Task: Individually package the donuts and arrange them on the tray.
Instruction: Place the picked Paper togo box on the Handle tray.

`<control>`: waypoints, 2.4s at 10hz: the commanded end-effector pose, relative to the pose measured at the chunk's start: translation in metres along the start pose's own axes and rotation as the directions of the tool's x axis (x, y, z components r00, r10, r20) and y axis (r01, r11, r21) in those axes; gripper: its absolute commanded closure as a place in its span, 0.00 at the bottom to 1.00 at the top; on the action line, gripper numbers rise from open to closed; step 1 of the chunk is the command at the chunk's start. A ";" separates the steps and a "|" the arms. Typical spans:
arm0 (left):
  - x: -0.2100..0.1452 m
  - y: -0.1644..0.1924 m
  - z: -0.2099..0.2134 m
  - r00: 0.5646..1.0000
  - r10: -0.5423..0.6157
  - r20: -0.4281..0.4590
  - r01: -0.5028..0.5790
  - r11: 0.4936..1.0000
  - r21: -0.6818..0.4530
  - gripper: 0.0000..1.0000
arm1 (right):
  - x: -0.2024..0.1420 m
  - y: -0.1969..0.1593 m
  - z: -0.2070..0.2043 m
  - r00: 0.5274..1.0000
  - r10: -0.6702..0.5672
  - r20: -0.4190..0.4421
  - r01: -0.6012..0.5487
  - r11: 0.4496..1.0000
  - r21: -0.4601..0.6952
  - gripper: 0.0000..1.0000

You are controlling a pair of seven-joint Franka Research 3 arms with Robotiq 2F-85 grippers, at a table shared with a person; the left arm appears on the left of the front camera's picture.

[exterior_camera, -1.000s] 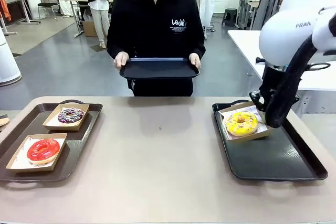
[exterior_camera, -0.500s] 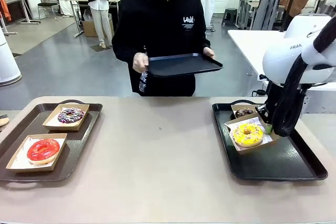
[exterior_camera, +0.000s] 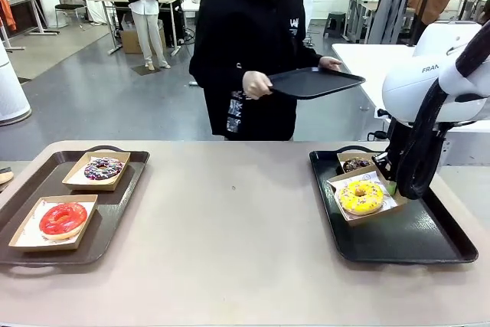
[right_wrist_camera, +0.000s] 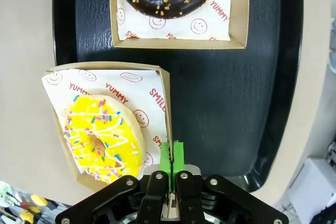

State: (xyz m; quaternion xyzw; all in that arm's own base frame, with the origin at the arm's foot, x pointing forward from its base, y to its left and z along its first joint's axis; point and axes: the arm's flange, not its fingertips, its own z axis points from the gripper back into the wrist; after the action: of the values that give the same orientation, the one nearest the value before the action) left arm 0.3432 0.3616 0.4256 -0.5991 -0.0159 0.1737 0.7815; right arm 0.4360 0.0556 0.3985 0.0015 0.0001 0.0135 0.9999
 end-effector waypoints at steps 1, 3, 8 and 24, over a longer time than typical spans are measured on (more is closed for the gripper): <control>-0.002 -0.002 0.001 1.000 -0.002 -0.003 0.002 1.000 -0.002 0.00 | 0.000 -0.001 0.001 1.000 -0.007 0.006 0.007 1.000 0.001 0.99; -0.002 -0.002 0.001 1.000 -0.002 -0.003 0.002 1.000 -0.002 0.00 | 0.000 0.000 0.000 1.000 0.000 0.000 0.000 1.000 0.000 0.99; -0.002 -0.002 0.001 1.000 -0.002 -0.003 0.002 1.000 -0.002 0.00 | -0.034 -0.017 -0.017 0.997 -0.066 0.035 0.066 0.998 0.003 0.99; -0.002 -0.002 0.001 1.000 -0.002 -0.003 0.002 1.000 -0.002 0.00 | -0.036 -0.019 -0.030 0.999 -0.039 0.037 0.039 0.999 -0.003 0.34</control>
State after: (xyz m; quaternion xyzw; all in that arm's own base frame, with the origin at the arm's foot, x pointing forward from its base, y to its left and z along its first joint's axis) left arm 0.3432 0.3616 0.4255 -0.5991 -0.0159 0.1737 0.7814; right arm 0.4046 0.0367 0.3703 0.0051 -0.0112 -0.0168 0.9998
